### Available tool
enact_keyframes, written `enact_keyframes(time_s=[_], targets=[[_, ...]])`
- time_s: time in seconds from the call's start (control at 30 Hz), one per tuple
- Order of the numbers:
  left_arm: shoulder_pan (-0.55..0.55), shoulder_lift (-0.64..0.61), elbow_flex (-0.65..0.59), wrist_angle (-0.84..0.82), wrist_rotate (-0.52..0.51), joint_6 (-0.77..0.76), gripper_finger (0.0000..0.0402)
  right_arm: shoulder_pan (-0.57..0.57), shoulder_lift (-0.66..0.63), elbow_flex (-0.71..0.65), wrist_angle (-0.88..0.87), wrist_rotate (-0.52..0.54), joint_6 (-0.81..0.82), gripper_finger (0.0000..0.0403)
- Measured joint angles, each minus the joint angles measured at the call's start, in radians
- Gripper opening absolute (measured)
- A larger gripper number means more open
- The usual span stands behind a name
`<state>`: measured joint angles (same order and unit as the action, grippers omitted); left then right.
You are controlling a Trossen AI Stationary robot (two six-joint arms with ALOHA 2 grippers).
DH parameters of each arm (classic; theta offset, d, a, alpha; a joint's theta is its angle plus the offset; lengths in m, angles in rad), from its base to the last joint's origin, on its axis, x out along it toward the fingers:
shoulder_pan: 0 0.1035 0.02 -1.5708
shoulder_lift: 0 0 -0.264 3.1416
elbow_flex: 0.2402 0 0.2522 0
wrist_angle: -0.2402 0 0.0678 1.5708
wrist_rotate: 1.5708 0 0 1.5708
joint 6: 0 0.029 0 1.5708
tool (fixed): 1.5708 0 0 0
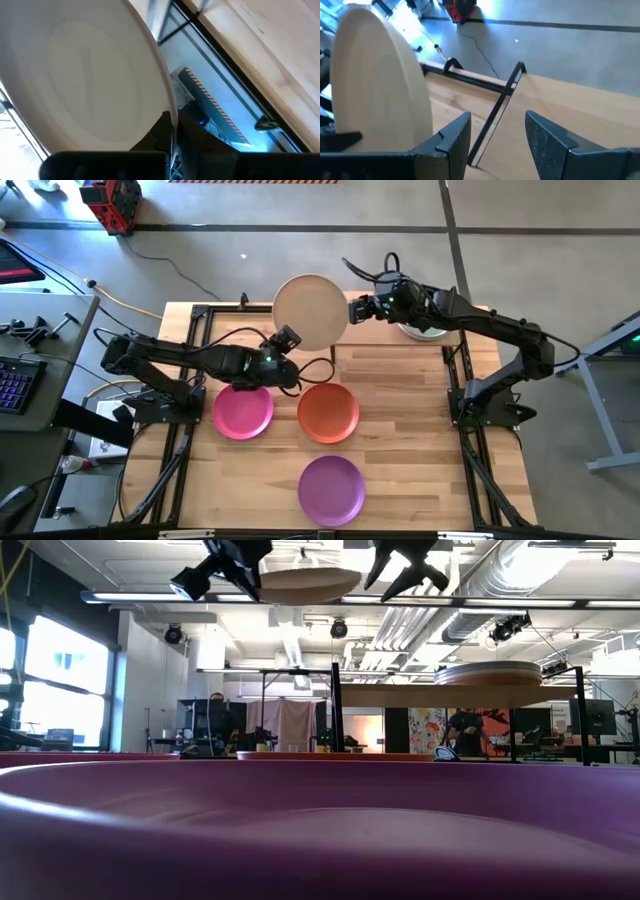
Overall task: Place and stack plates onto a shelf
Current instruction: Put the white plate on the shelf
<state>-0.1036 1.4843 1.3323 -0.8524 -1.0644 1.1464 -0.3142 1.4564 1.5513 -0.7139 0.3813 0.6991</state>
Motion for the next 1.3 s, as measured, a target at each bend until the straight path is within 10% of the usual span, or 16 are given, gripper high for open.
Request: enact_keyframes(time_s=[0.67,1.0,1.3], targets=[[0.045,-0.001,0.0,0.044,0.086,-0.019,0.0003,0.021,0.07,0.0,0.067,-0.124,-0.019,0.0167],[0.045,-0.001,0.0,0.044,0.088,-0.016,0.0003,0.021,0.07,0.0,0.071,-0.125,0.008,0.0018],[0.045,0.014,0.0,0.046,0.098,-0.128,0.0017,0.02,0.07,0.0,0.067,-0.131,0.045,0.0006]])
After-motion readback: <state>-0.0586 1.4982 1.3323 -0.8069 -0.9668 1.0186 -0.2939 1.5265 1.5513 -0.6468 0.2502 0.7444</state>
